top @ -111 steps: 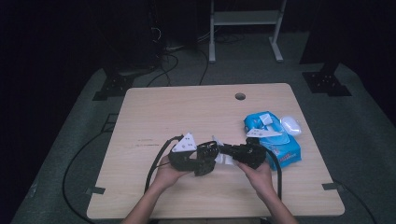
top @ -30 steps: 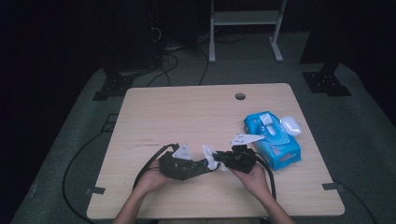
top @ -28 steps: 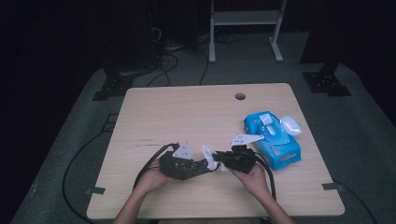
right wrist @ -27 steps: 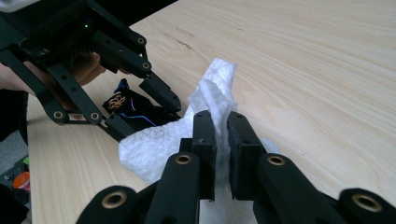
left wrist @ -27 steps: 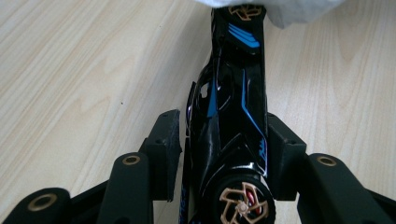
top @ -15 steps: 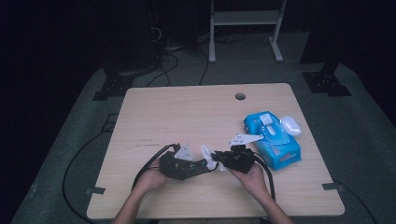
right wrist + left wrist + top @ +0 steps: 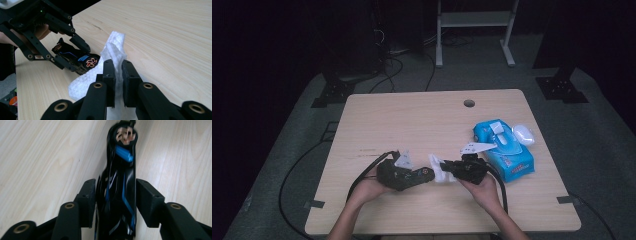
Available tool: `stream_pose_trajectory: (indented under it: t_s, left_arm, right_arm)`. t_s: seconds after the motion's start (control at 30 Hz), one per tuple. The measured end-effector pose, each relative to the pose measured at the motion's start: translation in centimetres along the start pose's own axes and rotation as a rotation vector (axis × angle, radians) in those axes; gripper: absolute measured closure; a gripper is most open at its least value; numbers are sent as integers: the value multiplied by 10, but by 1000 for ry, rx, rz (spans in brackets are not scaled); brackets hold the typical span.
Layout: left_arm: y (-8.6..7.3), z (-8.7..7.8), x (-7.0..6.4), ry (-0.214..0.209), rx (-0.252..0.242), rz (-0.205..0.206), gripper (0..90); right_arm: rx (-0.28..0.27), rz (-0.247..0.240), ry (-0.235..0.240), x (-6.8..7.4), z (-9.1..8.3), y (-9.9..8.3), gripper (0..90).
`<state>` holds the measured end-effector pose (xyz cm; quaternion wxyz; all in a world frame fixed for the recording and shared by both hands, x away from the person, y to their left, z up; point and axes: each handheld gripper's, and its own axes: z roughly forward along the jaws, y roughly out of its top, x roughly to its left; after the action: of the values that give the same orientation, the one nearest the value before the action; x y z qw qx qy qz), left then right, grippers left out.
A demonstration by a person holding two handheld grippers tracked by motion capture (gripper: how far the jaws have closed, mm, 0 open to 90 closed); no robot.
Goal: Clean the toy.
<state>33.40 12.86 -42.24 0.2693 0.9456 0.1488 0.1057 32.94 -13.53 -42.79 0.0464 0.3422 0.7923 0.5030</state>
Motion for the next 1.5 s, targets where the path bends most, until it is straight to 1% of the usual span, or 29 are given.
stream_pose_trajectory:
  t_s: [0.1,0.17,0.23,0.3,0.33,0.4,0.47,0.5,0.63,0.73,0.77,0.83,0.9,1.0,1.07,1.1,1.23,1.27,1.37,1.4,1.43,1.47,1.5]
  left_arm:
    - [9,7,-2,10,28,19,506]
    - [16,14,-3,11,46,25,506]
    - [22,20,-4,14,69,30,509]
    - [26,26,-6,25,105,50,508]
    - [27,27,-7,28,118,54,506]
    - [28,28,-7,28,120,50,498]
    - [27,28,-7,24,127,43,523]
    - [27,28,-7,27,134,47,531]
    - [27,28,-8,10,139,54,556]
    - [26,26,-9,-11,115,70,583]
    - [26,25,-10,-6,110,79,584]
    - [24,25,-11,6,94,84,585]
    - [21,24,-11,15,79,82,586]
    - [18,20,-11,26,52,80,587]
    - [17,17,-11,25,33,78,588]
    - [16,15,-11,26,29,83,588]
    - [15,6,-12,16,-15,81,589]
    - [16,4,-13,16,-33,83,590]
    - [18,-2,-15,28,-60,94,594]
    - [18,-4,-16,36,-79,100,626]
    - [19,-6,-16,36,-85,89,631]
    - [19,-7,-16,37,-100,95,633]
    - [20,-8,-15,32,-103,93,634]
  right_arm:
    - [9,-9,-2,0,-1,1,819]
    - [20,-17,-4,1,-2,0,819]
    - [17,-12,-5,-1,-3,-2,819]
    - [9,3,-2,-2,-4,-3,819]
    - [8,6,-1,-3,-4,-3,819]
    - [1,4,1,-3,-5,-3,819]
    - [-5,3,0,-3,-6,-3,819]
    - [-10,7,0,-3,-6,-3,819]
    - [-15,15,10,-3,-4,-2,819]
    - [-14,12,9,-2,-4,-2,819]
    - [-13,11,9,-2,-3,-2,819]
    - [-18,15,10,-3,-4,-2,819]
    - [-26,25,16,-5,-5,-2,819]
    - [-43,42,41,-6,-7,-2,819]
    - [-62,53,70,-5,-8,-1,819]
    - [-68,55,81,-4,-8,-1,819]
    - [-86,60,126,0,-8,3,819]
    - [-90,61,134,2,-7,3,819]
    - [-98,56,172,8,-4,6,819]
    - [-99,51,178,10,-3,7,819]
    - [-97,42,184,12,-3,8,819]
    - [-96,37,188,15,-3,9,819]
    - [-98,26,189,17,-3,10,819]
